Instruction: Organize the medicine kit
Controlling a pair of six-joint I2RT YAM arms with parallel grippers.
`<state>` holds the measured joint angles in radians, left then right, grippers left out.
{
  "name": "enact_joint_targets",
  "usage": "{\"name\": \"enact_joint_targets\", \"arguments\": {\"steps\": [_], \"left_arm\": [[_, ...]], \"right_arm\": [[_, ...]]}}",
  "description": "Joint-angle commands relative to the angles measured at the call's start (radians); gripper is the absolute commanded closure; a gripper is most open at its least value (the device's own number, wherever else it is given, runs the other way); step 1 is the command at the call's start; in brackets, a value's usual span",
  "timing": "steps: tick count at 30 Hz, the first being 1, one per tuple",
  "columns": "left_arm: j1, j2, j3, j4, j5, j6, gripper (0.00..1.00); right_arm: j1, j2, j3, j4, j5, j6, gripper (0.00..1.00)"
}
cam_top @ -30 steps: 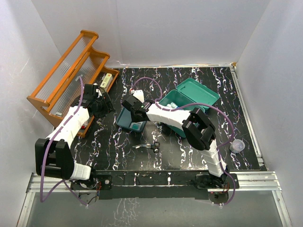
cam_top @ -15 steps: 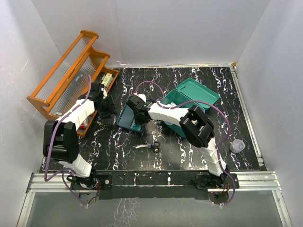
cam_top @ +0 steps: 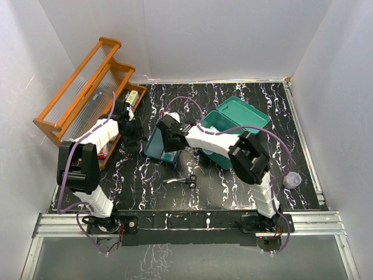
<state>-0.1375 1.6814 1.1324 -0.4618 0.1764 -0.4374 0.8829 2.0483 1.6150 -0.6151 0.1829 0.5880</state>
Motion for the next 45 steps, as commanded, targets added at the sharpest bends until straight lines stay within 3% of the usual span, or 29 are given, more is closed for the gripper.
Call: {"name": "enact_joint_targets", "arguments": {"steps": [1, 9, 14, 20, 24, 31, 33, 39, 45], "left_arm": [[0.004, -0.009, 0.046, -0.022, 0.016, 0.014, 0.45], [0.004, -0.078, 0.010, 0.009, -0.006, 0.007, 0.40], [0.003, -0.086, 0.024, -0.005, -0.028, 0.032, 0.39], [0.003, -0.103, 0.030, -0.009, -0.030, 0.020, 0.38], [0.003, -0.136, 0.018, 0.020, -0.031, 0.005, 0.37], [0.004, -0.169, -0.007, 0.038, -0.064, -0.008, 0.37], [0.004, -0.185, -0.028, 0.052, -0.070, -0.017, 0.36], [0.004, -0.195, -0.053, 0.054, -0.063, -0.044, 0.36], [0.004, -0.199, -0.068, 0.063, -0.059, -0.050, 0.36]], "right_arm": [[0.017, -0.200, -0.129, 0.140, -0.006, -0.078, 0.54], [0.090, -0.385, -0.376, 0.163, 0.007, -0.172, 0.39], [0.113, -0.407, -0.448, 0.160, 0.021, -0.161, 0.31], [0.120, -0.383, -0.470, 0.150, 0.000, -0.200, 0.29], [0.120, -0.386, -0.478, 0.155, -0.047, -0.283, 0.34], [0.120, -0.384, -0.477, 0.123, -0.059, -0.360, 0.59], [0.120, -0.364, -0.473, 0.111, -0.065, -0.375, 0.62], [0.120, -0.326, -0.428, 0.069, -0.099, -0.416, 0.62], [0.119, -0.320, -0.458, -0.007, -0.203, -0.523, 0.49]]}}
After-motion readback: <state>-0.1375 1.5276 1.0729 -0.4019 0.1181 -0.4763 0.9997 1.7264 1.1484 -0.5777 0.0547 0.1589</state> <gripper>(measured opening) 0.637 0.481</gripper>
